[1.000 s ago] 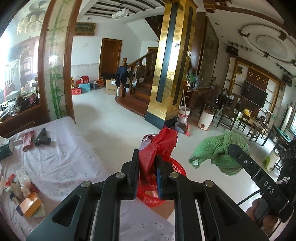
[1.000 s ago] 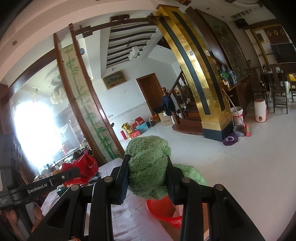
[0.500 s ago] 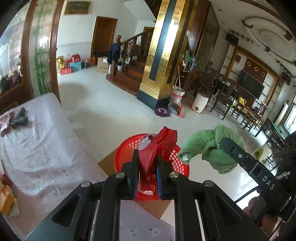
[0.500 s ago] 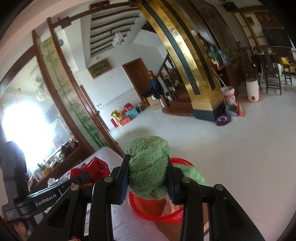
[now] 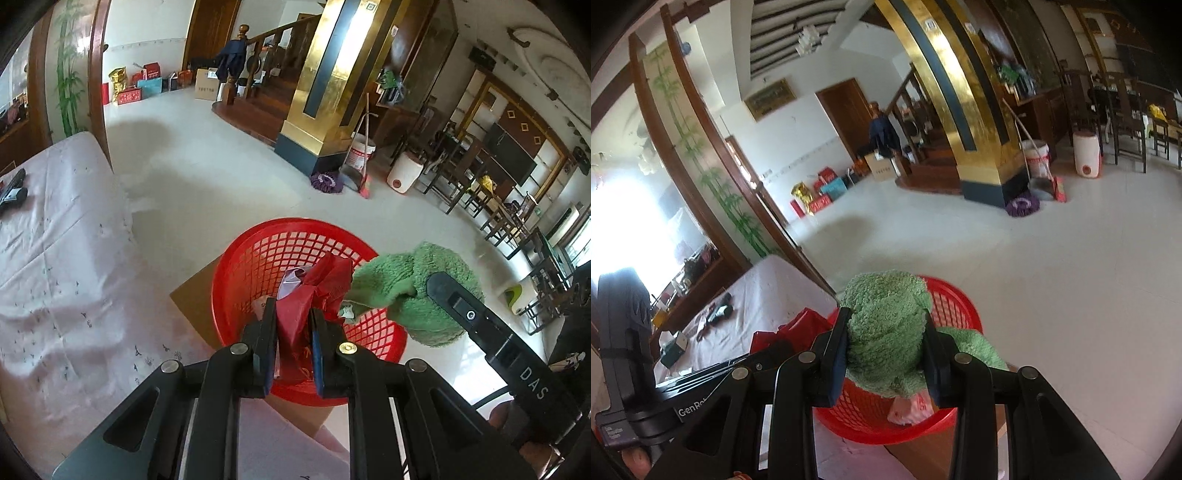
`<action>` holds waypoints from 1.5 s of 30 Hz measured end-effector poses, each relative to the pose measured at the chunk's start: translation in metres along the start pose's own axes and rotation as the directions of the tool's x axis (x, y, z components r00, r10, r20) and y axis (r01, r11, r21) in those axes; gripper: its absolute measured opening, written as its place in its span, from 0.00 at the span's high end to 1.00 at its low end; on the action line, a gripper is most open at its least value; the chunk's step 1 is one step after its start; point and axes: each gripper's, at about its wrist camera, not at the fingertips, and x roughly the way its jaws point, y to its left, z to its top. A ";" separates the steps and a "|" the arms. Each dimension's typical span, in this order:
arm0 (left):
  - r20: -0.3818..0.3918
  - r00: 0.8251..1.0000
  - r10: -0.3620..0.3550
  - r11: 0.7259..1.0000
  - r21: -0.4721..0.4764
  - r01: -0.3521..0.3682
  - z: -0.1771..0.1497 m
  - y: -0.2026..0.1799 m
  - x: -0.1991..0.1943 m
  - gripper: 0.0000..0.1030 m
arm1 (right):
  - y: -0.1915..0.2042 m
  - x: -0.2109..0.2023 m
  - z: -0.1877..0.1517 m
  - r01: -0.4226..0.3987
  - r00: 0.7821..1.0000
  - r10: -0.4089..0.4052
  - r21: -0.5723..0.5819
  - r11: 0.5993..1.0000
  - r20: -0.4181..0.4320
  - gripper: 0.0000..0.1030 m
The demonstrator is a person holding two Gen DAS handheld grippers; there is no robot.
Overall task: Collect trash
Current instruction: 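Carry the red wrapper and green towel to the red basket and release both, then move both tools back over the table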
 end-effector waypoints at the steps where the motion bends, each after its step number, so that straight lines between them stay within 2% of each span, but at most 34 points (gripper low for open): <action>1: -0.002 1.000 0.002 1.000 0.001 -0.002 -0.001 0.000 0.000 0.86 | -0.001 0.002 -0.001 0.003 1.000 -0.003 0.001 1.000 -0.005 0.64; 2: -0.002 1.000 0.003 1.000 0.001 -0.003 -0.002 0.000 0.000 0.86 | -0.001 0.003 -0.001 0.005 1.000 -0.005 0.001 1.000 -0.007 0.63; 4: -0.009 1.000 0.001 1.000 0.002 -0.001 -0.001 0.001 0.001 0.78 | -0.001 0.003 -0.002 0.007 1.000 -0.007 0.003 1.000 -0.014 0.61; 6: -0.001 1.000 -0.006 1.000 0.001 0.006 -0.002 0.002 -0.003 0.58 | -0.002 0.002 -0.001 0.006 1.000 -0.006 0.011 1.000 -0.018 0.55; 8: 0.021 1.000 0.006 1.000 -0.002 -0.006 -0.003 0.003 -0.011 0.55 | 0.000 -0.002 -0.001 -0.001 1.000 0.001 0.007 1.000 -0.005 0.37; 9: 0.030 1.000 0.008 1.000 -0.002 -0.008 -0.004 0.005 -0.018 0.55 | 0.001 -0.006 0.000 -0.001 1.000 0.001 0.004 1.000 0.006 0.34; 13: 0.074 0.997 0.027 1.000 -0.007 -0.026 -0.012 0.014 -0.053 0.52 | 0.012 -0.032 0.001 -0.020 0.999 0.020 -0.018 1.000 0.040 0.34; 15: 0.123 0.989 0.079 0.997 -0.027 -0.077 -0.025 0.022 -0.087 0.34 | 0.023 -0.051 -0.001 -0.043 0.997 0.046 -0.040 0.998 0.065 0.34; 17: 0.167 0.976 0.138 0.990 -0.059 -0.130 -0.039 0.030 -0.118 0.26 | 0.036 -0.069 -0.005 -0.073 0.993 0.079 -0.069 0.995 0.089 0.27; 19: 0.203 0.962 0.182 0.982 -0.085 -0.168 -0.055 0.038 -0.149 0.24 | 0.052 -0.089 -0.012 -0.105 0.986 0.118 -0.107 0.989 0.119 0.20; 22: 0.240 0.929 0.282 0.958 -0.122 -0.259 -0.080 0.052 -0.193 0.22 | 0.083 -0.113 -0.022 -0.150 0.974 0.176 -0.171 0.974 0.144 0.14; 23: 0.254 0.913 0.321 0.946 -0.138 -0.294 -0.091 0.059 -0.210 0.21 | 0.093 -0.119 -0.026 -0.166 0.970 0.195 -0.188 0.968 0.147 0.13; 27: 0.266 0.881 0.391 0.916 -0.209 -0.343 -0.116 0.085 -0.252 0.20 | 0.133 -0.136 -0.040 -0.244 0.950 0.282 -0.246 0.938 0.131 0.11; 31: 0.275 0.829 0.487 0.863 -0.299 -0.408 -0.140 0.114 -0.291 0.20 | 0.171 -0.140 -0.058 -0.281 0.942 0.322 -0.301 0.911 0.096 0.10; 35: 0.288 0.791 0.540 0.829 -0.343 -0.441 -0.159 0.132 -0.320 0.20 | 0.203 -0.143 -0.075 -0.317 0.932 0.359 -0.346 0.883 0.061 0.10; 41: 0.305 0.760 0.574 0.806 -0.374 -0.459 -0.187 0.142 -0.352 0.19 | 0.241 -0.151 -0.098 -0.333 0.924 0.380 -0.401 0.853 0.040 0.09; 45: 0.307 0.762 0.570 0.804 -0.399 -0.441 -0.200 0.149 -0.366 0.18 | 0.259 -0.150 -0.108 -0.340 0.924 0.382 -0.420 0.841 0.018 0.09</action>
